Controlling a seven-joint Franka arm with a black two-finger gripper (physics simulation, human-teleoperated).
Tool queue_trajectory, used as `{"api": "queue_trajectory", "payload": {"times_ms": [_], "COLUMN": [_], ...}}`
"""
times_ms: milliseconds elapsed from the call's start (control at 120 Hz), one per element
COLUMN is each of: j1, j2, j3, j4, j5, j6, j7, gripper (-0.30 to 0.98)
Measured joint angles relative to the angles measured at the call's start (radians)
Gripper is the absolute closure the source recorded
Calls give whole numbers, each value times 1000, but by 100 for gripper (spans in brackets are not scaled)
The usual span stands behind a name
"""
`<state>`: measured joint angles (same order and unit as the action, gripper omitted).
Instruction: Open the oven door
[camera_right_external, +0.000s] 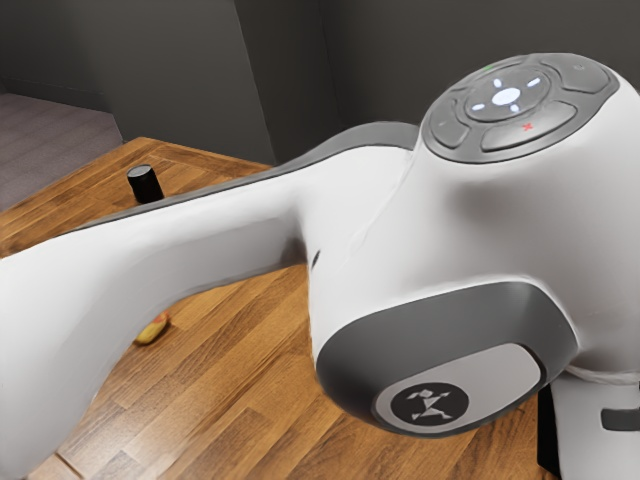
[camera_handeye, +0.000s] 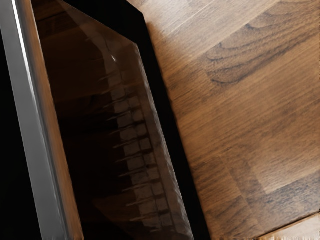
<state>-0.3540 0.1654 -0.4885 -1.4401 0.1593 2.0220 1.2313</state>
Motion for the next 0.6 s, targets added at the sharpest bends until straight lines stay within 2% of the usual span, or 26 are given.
{"api": "queue_trajectory", "payload": {"times_ms": [325,375,525,558,583,600], "j1": [14,14,-14,-30,-44,-61], "j2": [43,48,18,-7,-38,-73], "j3": [26,27,30,33,34,34], "j4": [-10,-13,-96,-124,-155,-184], "j5": [-4,-4,-6,-7,1,7], "j6": [50,56,69,71,70,66], "j7": [-19,-23,-52,-64,-76,-86], "gripper": [2,-1,-1,0,11,25]}}
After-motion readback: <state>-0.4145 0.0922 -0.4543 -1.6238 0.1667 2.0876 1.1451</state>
